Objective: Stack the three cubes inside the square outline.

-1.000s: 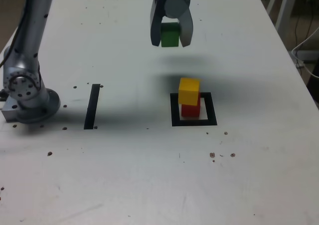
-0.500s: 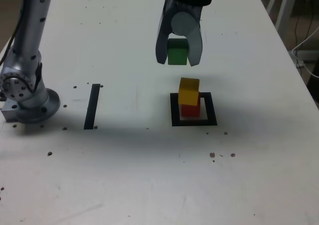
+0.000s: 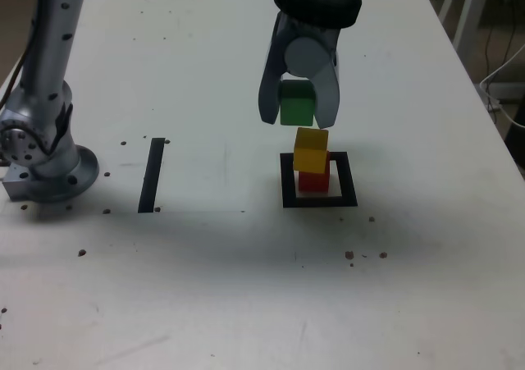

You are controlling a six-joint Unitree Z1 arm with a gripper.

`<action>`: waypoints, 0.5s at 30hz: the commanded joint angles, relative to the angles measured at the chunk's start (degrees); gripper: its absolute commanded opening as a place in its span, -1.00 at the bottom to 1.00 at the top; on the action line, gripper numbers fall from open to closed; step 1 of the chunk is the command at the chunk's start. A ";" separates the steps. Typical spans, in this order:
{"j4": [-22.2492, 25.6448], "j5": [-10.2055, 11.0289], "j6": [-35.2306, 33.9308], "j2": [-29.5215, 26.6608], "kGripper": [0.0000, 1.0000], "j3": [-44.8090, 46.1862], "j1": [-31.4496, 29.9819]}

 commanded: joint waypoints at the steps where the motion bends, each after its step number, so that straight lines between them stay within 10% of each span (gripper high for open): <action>1: 1.10 -0.22 -0.19 0.53 -0.34 -0.42 -0.38; 15: 0.48 -0.50 -0.41 3.04 -0.34 -1.76 -1.18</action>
